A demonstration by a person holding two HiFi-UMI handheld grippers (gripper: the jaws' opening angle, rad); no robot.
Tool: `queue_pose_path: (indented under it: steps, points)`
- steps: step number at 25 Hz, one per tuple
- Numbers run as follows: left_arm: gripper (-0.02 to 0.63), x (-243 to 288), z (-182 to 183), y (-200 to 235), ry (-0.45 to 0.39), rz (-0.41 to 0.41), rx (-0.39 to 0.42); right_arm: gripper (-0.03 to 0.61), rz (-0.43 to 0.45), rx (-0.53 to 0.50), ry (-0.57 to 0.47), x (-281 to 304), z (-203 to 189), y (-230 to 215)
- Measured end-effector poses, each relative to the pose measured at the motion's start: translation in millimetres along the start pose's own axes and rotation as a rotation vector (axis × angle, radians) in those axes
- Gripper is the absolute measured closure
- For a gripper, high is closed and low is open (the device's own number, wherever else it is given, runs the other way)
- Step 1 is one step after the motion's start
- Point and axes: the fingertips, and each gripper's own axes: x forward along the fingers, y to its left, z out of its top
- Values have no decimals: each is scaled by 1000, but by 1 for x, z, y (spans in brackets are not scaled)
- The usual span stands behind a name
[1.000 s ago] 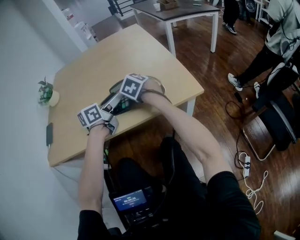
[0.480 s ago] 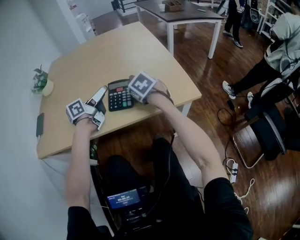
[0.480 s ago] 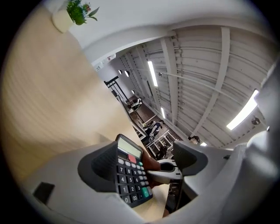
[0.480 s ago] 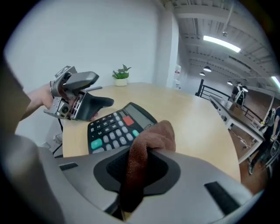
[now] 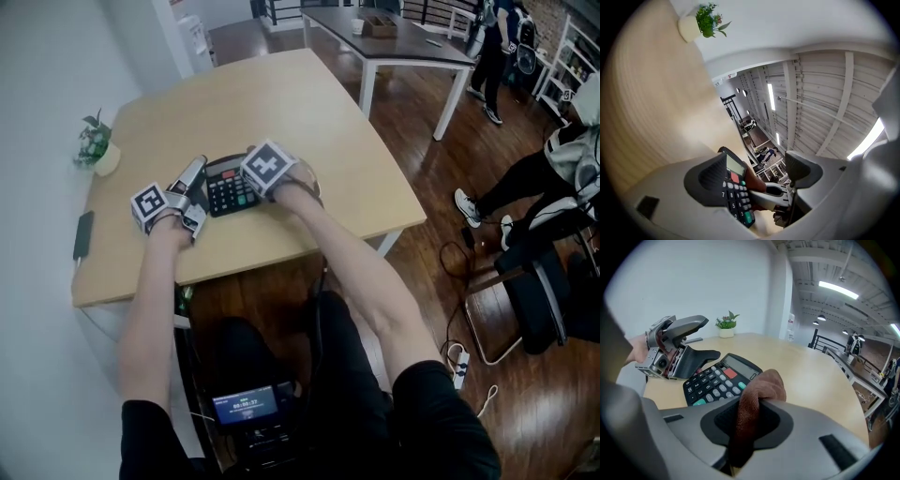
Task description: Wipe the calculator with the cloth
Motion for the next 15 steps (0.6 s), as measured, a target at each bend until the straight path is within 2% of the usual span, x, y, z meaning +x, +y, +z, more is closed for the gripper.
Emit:
queue_pose_path:
  steps: [3,6,10,15]
  points:
    - [222,0,11,6,-8,3,-9,523,-4,20,-5,4,2,-4]
    - [224,-2,15,2,-24,-31,-14,522,2,53,-32,-1,-1,-5]
    - [225,-1,10,-3,-18,-53,13,523,24,36,-50,2,3,-1]
    - [229,-5,12,0,-36,-67,-20,522,17,51,-35,5,0,2]
